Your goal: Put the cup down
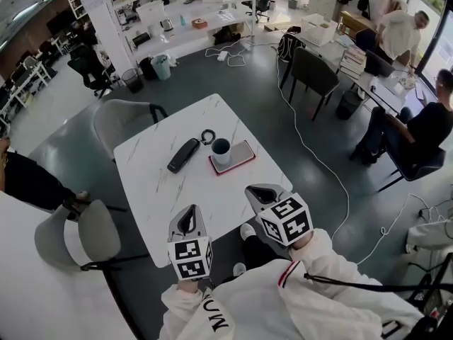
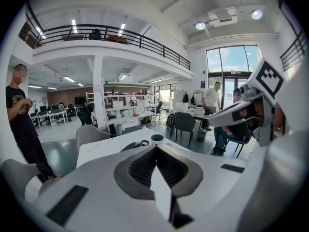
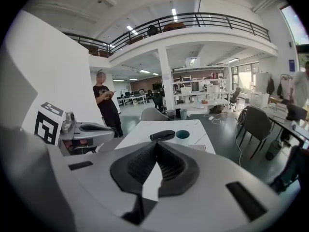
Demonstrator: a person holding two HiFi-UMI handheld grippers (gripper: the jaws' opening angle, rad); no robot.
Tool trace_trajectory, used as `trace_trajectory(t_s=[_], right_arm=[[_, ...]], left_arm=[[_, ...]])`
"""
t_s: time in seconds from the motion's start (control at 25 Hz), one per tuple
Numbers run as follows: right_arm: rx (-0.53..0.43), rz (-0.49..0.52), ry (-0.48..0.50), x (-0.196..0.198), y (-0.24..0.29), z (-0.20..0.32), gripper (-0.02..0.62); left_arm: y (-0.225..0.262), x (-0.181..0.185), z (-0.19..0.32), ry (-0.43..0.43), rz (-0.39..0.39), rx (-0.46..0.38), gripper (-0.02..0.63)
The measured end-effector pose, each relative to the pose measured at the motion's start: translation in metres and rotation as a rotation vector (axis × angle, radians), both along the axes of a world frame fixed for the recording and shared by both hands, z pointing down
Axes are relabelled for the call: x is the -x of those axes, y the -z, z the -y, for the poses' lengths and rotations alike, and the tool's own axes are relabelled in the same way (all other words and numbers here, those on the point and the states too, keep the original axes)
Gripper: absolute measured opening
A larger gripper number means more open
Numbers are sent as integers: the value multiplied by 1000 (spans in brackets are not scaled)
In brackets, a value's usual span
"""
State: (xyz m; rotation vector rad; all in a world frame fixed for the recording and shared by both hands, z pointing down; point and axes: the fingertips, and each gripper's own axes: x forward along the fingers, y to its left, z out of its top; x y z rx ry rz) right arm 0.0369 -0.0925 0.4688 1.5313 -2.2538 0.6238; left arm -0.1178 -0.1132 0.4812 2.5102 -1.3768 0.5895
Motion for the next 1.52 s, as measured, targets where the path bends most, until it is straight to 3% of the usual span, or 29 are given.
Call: trace_trajectory(t_s=[0.56, 0.88, 1.16, 1.52], right_arm=[[-72, 84, -111, 7, 20, -77, 6], [-137, 79, -115, 12, 28, -88, 6], [-252, 91, -142, 3, 51, -85, 6], [-284, 109, -137, -24, 63, -92, 5]], left_arm=[[29, 0, -73, -78, -44, -53, 11], [32, -7, -85, -99, -46, -75, 9], [47, -22, -80, -90, -53, -96, 9], [65, -58, -94, -93, -66, -133, 9]])
